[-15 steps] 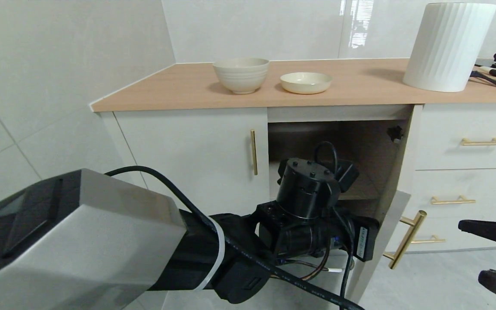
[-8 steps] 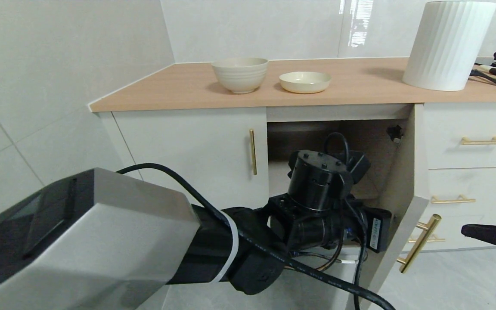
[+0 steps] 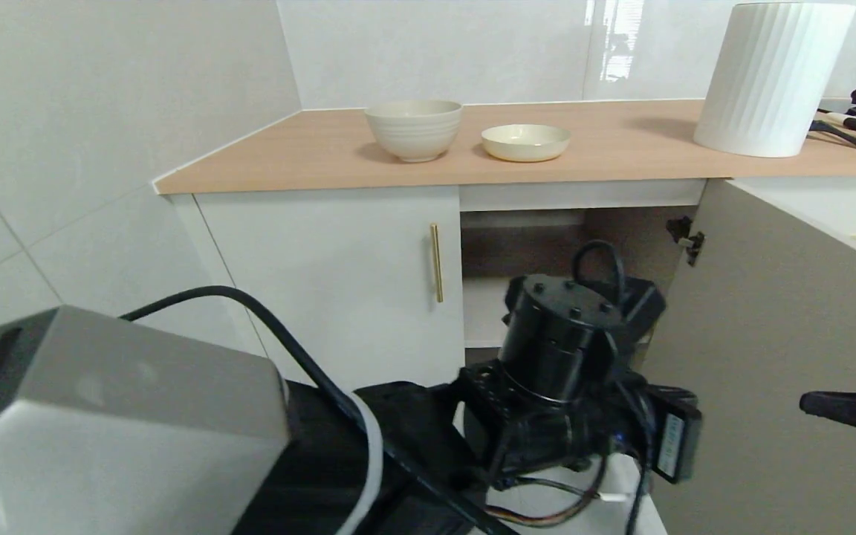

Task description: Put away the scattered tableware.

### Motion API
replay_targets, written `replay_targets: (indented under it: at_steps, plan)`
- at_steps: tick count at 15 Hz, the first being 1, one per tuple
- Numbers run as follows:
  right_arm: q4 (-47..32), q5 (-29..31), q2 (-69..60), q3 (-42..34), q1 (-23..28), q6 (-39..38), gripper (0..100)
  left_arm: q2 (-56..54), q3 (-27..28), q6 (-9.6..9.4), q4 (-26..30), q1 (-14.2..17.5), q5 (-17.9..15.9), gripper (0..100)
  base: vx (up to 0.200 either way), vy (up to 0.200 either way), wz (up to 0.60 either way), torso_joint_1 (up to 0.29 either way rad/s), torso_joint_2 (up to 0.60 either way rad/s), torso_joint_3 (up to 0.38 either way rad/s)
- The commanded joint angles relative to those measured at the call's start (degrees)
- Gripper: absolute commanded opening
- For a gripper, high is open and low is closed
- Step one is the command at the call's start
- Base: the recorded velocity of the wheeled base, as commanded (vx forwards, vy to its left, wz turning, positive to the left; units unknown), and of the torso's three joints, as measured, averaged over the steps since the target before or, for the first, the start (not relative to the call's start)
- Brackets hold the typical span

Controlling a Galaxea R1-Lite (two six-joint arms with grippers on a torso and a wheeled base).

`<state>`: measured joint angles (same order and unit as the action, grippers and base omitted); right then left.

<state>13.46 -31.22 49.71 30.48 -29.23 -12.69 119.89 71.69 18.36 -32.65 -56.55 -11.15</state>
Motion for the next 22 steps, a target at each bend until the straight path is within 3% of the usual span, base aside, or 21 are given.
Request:
replay_targets:
  at_steps: [1,3,6,8,10,13,14,17,19,22]
  plan:
    - [-0.01,0.99,4.43,2.13,1.11,-0.49,100,-8.1,-9.55,-0.52,-1.98,6.72,1.75,0,0.0,0.0,0.0,0.0,0.0,0.0]
    - [-0.01,2.83,11.02,5.03,1.2,-0.67,100,-16.01,-17.82,-1.66,-2.69,11.99,2.63,0,0.0,0.0,0.0,0.0,0.0,0.0]
    - [0.34,2.92,20.69,8.28,4.54,1.7,100,-30.69,-32.23,-6.32,-2.69,24.3,3.6,0,0.0,0.0,0.0,0.0,0.0,0.0]
    - [0.69,4.77,24.29,10.83,4.54,3.29,100,-40.62,-40.05,-6.58,-2.25,30.01,3.51,0,0.0,0.0,0.0,0.0,0.0,0.0]
    - [0.6,6.17,25.08,12.15,4.54,3.11,100,-46.51,-44.45,-6.76,-2.16,30.89,3.51,0,0.0,0.0,0.0,0.0,0.0,0.0]
    - [-1.59,14.87,23.68,12.33,4.62,1.79,100,-50.99,-44.1,-6.76,0.83,30.98,3.24,0,0.0,0.0,0.0,0.0,0.0,0.0]
    - [-3.7,16.63,22.09,12.15,4.98,1.79,100,-52.22,-42.86,-6.67,2.94,31.06,3.24,100,0.0,0.0,0.0,0.0,0.0,0.0]
    - [-7.22,17.07,19.37,13.82,5.24,1.7,100,-53.01,-40.14,-5.0,5.58,32.12,3.33,100,0.0,0.0,0.0,0.0,0.0,0.0]
    - [-8.36,17.07,19.46,14.7,5.24,1.44,100,-52.66,-39.0,-4.82,5.75,34.58,3.6,100,0.0,0.0,0.0,0.0,0.0,0.0]
    - [-8.36,16.98,20.42,14.52,5.24,1.35,100,-52.92,-39.0,-5.0,5.75,34.49,3.6,100,0.0,0.0,0.0,0.0,0.0,0.0]
